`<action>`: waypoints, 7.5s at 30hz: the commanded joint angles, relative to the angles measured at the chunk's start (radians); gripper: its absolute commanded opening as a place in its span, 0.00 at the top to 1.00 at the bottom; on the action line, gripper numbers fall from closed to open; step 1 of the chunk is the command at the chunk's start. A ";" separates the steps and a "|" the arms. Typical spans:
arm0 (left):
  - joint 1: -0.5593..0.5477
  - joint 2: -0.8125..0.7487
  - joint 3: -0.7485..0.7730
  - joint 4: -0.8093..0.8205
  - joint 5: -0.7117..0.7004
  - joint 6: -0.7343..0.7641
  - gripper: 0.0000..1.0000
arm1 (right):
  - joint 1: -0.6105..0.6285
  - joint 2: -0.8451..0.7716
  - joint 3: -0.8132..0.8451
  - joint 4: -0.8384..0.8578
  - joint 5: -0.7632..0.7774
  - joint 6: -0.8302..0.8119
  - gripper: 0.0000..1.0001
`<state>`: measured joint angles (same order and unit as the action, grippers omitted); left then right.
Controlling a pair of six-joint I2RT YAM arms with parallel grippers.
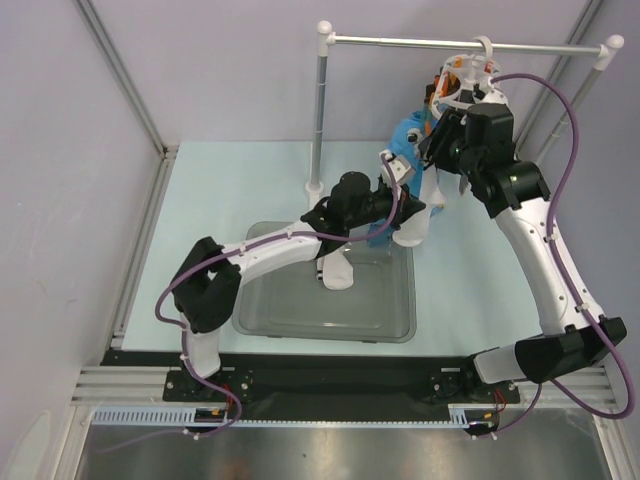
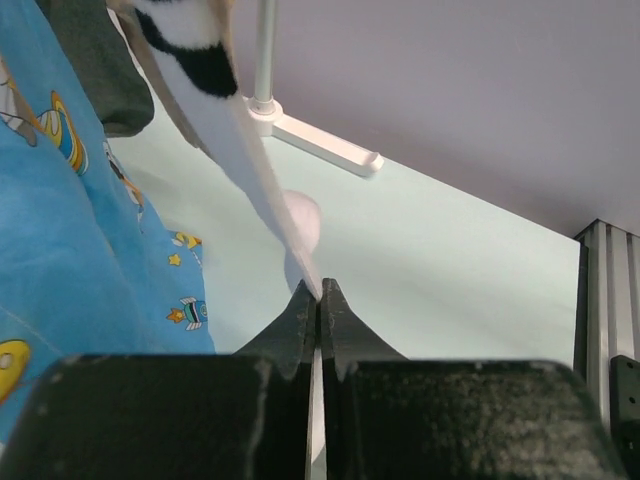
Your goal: Remove the socks clipped to the hanger
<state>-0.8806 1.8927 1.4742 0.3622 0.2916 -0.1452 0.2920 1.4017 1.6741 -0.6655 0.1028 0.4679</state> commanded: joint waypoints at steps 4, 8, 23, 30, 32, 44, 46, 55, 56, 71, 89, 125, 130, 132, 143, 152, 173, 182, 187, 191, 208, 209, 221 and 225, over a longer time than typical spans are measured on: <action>-0.035 -0.081 -0.035 0.046 -0.037 0.041 1.00 | 0.042 0.014 0.154 -0.032 0.181 -0.071 0.45; -0.046 -0.096 -0.048 0.047 -0.057 0.048 1.00 | 0.065 0.043 0.213 -0.068 0.247 -0.098 0.46; -0.080 -0.113 -0.038 0.023 -0.140 0.107 1.00 | 0.128 0.125 0.288 -0.100 0.388 -0.144 0.46; -0.087 -0.113 -0.037 0.023 -0.147 0.118 1.00 | 0.153 0.172 0.314 -0.095 0.489 -0.169 0.47; -0.089 -0.113 -0.035 0.020 -0.149 0.121 1.00 | 0.156 0.193 0.326 -0.109 0.528 -0.172 0.48; -0.093 -0.093 -0.009 0.001 -0.152 0.122 1.00 | 0.162 0.180 0.293 -0.043 0.529 -0.212 0.99; -0.093 -0.090 -0.008 -0.006 -0.152 0.122 1.00 | 0.162 0.178 0.292 -0.048 0.518 -0.213 1.00; -0.093 -0.162 -0.084 -0.031 -0.192 0.113 1.00 | 0.164 0.174 0.292 -0.057 0.471 -0.209 0.97; -0.092 -0.206 -0.121 -0.042 -0.227 0.113 1.00 | 0.162 0.169 0.292 -0.059 0.462 -0.209 0.94; -0.064 -0.584 -0.423 -0.595 -0.379 -0.131 1.00 | 0.144 -0.050 0.015 0.004 0.146 -0.190 0.23; 0.015 -0.782 -0.473 -0.723 -0.410 -0.160 0.08 | -0.283 -0.328 -0.363 -0.006 -0.208 -0.140 0.08; 0.015 -1.026 -0.565 -0.626 -0.229 -0.131 0.01 | -0.214 0.005 -0.689 1.037 0.064 -0.259 0.21; 0.015 -1.014 -0.566 -0.600 -0.201 -0.155 0.02 | -0.235 0.071 -0.695 1.090 0.012 -0.244 0.30; 0.015 -1.008 -0.566 -0.591 -0.190 -0.160 0.02 | -0.237 0.086 -0.692 1.101 -0.008 -0.244 0.35; 0.015 -0.906 -0.588 -0.438 -0.261 -0.232 0.12 | -0.234 -0.038 -0.671 0.934 -0.077 -0.181 1.00; 0.014 -0.693 -0.526 -0.145 -0.284 -0.168 0.11 | -0.226 -0.204 -0.596 0.577 -0.238 -0.081 1.00; -0.104 -0.186 -0.020 -0.137 -0.236 0.124 0.06 | -0.238 -0.353 -0.580 0.486 -0.597 0.135 1.00; -0.127 -0.093 0.081 -0.163 -0.236 0.119 0.35 | -0.241 -0.356 -0.588 0.497 -0.627 0.169 1.00; -0.129 -0.106 0.077 -0.164 -0.243 0.119 1.00 | -0.257 -0.345 -0.528 0.342 -0.546 0.082 0.61; -0.129 -0.115 0.064 -0.161 -0.244 0.121 1.00 | -0.267 -0.314 -0.359 0.173 -0.361 0.003 0.45; -0.130 -0.141 0.035 -0.155 -0.209 0.118 1.00 | -0.407 -0.012 0.082 0.153 -0.491 -0.144 0.36; -0.130 -0.141 0.035 -0.157 -0.192 0.119 1.00 | -0.409 -0.007 0.079 0.165 -0.512 -0.141 0.35; -0.130 -0.153 0.023 -0.149 -0.167 0.108 1.00 | -0.412 0.059 0.035 0.302 -0.597 -0.161 0.39; -0.130 -0.153 0.023 -0.146 -0.164 0.102 1.00 | -0.412 0.075 0.027 0.342 -0.644 -0.156 0.41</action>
<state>-1.0058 1.8042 1.5009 0.1772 0.1055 -0.0368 -0.1154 1.4673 1.7088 -0.4030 -0.4816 0.3218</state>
